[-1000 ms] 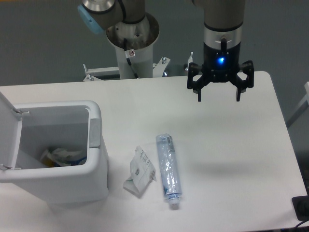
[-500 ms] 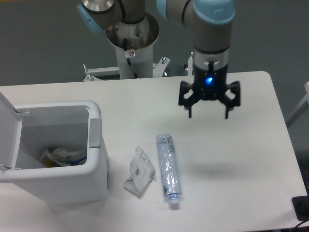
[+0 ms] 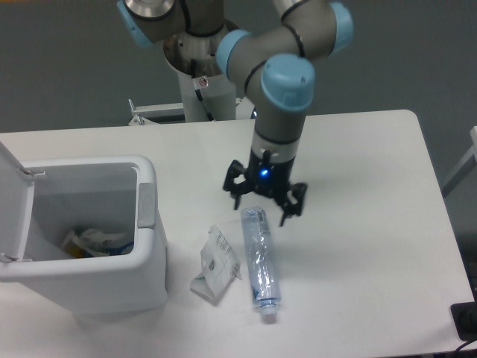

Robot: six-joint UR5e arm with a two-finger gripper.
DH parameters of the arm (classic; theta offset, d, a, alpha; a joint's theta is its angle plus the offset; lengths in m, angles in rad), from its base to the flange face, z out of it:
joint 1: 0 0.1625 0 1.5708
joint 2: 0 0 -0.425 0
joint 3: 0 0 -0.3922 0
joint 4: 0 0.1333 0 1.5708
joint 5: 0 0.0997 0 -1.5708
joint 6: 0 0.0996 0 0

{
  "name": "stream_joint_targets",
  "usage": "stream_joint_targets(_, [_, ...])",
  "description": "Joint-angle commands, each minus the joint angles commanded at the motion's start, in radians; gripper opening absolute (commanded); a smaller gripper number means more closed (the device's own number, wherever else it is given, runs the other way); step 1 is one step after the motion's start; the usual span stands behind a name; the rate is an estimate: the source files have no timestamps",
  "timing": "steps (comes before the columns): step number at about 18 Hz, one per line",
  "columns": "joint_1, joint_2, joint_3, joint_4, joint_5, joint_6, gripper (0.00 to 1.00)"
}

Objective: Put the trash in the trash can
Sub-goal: 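Move the open gripper down over the white paper packet, then close the gripper on the white paper packet and lift it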

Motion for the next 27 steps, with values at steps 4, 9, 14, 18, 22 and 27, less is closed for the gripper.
stream_joint_targets(4, [-0.035,-0.043,-0.011,0.008,-0.003,-0.009,1.00])
stream_joint_targets(9, [-0.074,-0.104,-0.017,0.084,-0.003,-0.051,1.00])
stream_joint_targets(14, [-0.088,-0.146,-0.014,0.121,0.002,-0.066,1.00])
stream_joint_targets(18, [-0.089,-0.172,0.003,0.149,0.003,-0.069,0.90])
stream_joint_targets(22, [-0.091,-0.167,0.006,0.152,0.017,-0.112,0.37])
stream_joint_targets(27, [-0.091,-0.160,0.011,0.153,0.022,-0.137,0.00])
